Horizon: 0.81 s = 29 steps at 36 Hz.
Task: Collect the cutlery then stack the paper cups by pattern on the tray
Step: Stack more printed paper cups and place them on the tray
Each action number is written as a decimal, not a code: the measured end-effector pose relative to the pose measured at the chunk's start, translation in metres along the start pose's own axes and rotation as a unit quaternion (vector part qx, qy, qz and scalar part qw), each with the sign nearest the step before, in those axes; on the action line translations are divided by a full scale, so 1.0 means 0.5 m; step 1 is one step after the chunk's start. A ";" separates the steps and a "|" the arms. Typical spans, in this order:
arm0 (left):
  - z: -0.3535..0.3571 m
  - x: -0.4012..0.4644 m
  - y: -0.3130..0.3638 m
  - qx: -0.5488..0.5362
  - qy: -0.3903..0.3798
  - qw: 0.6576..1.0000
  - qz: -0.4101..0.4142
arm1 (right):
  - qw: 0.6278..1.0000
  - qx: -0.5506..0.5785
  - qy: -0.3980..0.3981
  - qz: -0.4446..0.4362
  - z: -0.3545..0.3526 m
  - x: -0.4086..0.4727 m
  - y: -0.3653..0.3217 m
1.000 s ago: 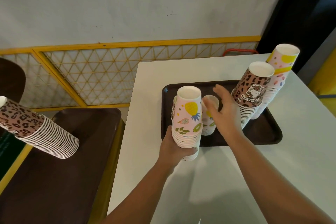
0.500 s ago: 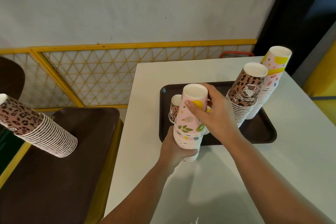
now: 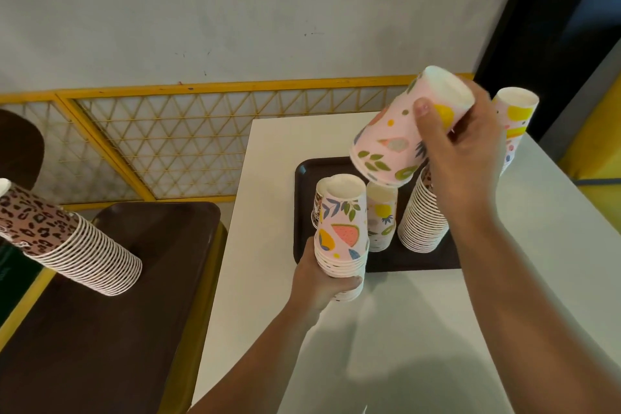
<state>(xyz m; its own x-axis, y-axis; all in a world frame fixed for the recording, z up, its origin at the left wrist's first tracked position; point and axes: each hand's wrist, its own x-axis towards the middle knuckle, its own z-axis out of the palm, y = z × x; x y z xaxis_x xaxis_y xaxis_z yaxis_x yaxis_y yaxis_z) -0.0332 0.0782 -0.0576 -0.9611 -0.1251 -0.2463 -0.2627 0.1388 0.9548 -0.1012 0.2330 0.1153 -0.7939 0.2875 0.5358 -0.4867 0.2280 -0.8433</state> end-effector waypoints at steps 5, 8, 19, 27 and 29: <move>-0.001 0.003 0.002 0.015 0.002 1.000 0.002 | 0.998 -0.066 0.017 -0.009 0.006 0.007 0.043; 0.000 0.005 0.002 0.012 0.004 1.000 0.003 | 0.994 -0.108 -0.010 -0.004 0.016 -0.012 0.090; 0.003 0.009 0.014 0.008 -0.024 1.000 -0.003 | 0.970 -0.190 -0.134 0.076 0.030 -0.084 0.190; 0.009 0.006 0.020 0.015 -0.018 0.999 0.022 | 0.971 -0.086 -0.217 0.055 0.022 -0.083 0.099; 0.013 0.006 0.025 0.021 -0.023 0.999 0.026 | 0.953 -0.093 -0.280 0.067 0.022 -0.085 0.079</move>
<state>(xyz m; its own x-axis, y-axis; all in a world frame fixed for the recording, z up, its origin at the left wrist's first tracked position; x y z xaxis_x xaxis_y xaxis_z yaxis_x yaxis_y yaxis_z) -0.0399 0.0858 -0.0476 -0.9763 -0.0713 -0.2041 -0.2140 0.1854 0.9591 -0.0907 0.2195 0.0586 -0.9398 -0.2049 0.2735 -0.3354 0.3999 -0.8530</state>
